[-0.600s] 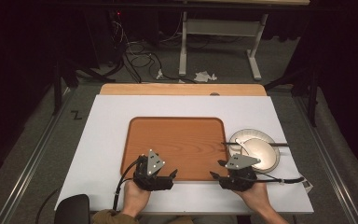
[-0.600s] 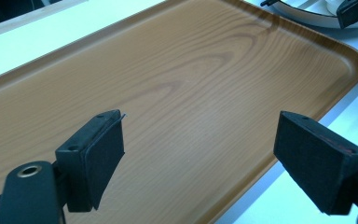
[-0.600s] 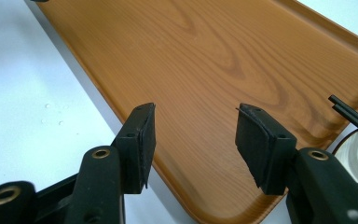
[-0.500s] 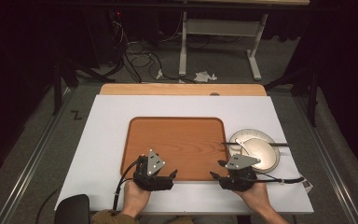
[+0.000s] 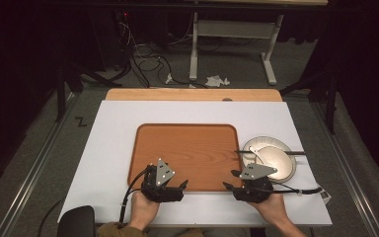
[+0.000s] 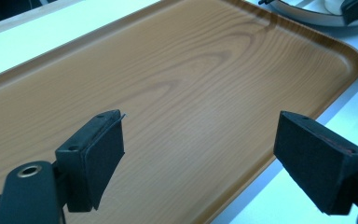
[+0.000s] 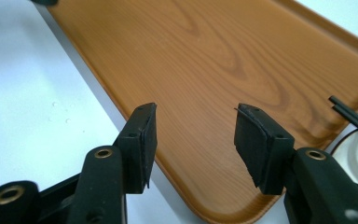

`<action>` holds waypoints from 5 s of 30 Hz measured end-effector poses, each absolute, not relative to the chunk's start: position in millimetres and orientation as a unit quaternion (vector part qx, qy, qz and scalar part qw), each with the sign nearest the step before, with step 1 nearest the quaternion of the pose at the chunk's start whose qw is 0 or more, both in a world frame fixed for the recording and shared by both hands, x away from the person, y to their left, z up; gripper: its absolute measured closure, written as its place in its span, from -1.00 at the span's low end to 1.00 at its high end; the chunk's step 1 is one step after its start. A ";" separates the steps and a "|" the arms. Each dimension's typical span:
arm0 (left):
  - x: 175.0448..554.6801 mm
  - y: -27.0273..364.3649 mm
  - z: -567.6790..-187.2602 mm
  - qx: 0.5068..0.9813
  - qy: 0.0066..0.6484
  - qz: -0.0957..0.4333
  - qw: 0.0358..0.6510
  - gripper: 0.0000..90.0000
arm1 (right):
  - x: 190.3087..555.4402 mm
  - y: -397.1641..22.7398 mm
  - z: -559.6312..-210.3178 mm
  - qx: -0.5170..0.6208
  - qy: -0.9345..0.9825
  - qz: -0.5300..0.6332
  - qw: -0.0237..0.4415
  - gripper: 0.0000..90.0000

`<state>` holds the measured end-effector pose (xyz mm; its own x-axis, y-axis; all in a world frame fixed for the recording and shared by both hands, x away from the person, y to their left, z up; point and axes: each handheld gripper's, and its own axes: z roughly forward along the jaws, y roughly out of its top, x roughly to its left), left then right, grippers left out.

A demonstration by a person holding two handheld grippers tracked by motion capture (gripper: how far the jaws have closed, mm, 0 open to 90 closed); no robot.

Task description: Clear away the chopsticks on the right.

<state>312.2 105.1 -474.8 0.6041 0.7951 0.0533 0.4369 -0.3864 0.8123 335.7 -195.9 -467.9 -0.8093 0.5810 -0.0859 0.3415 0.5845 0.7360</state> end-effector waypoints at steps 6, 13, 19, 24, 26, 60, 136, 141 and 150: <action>314.3 103.7 -476.3 0.803 0.386 0.222 0.395 -0.64 | 334.3 -198.8 -466.6 0.261 0.877 0.364 0.171 0.12; 312.9 104.2 -477.1 0.803 0.384 0.221 0.397 -0.64 | 331.9 -205.7 -456.9 0.263 0.868 0.388 0.166 0.18; 314.3 103.8 -477.7 0.804 0.386 0.223 0.394 -0.64 | 333.3 -206.8 -452.5 0.270 0.861 0.403 0.154 0.20; 314.5 103.9 -477.1 0.804 0.387 0.224 0.393 -0.64 | 330.4 -211.6 -446.9 0.271 0.854 0.417 0.156 0.23; 314.2 103.9 -477.1 0.803 0.386 0.224 0.394 -0.64 | 329.3 -215.0 -443.9 0.268 0.851 0.424 0.157 0.26; 324.6 108.0 -478.1 0.809 0.389 0.222 0.380 -0.64 | 341.4 -283.3 -395.6 0.320 0.791 0.486 0.191 0.63; 311.1 112.0 -480.7 0.812 0.391 0.251 0.355 -0.64 | 451.7 -365.6 -460.0 0.461 0.824 0.270 0.190 0.76; 309.9 111.0 -480.0 0.811 0.390 0.245 0.361 -0.64 | 453.8 -365.4 -461.2 0.456 0.827 0.272 0.183 0.75; 306.9 111.0 -477.9 0.808 0.386 0.247 0.370 -0.64 | 455.4 -364.8 -465.2 0.455 0.831 0.266 0.180 0.90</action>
<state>306.9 111.0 -477.9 0.5794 0.8072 0.1132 0.4421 -0.4279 0.7883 455.4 -364.8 -465.2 -0.5220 0.8510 -0.0569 0.6593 0.4450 0.6060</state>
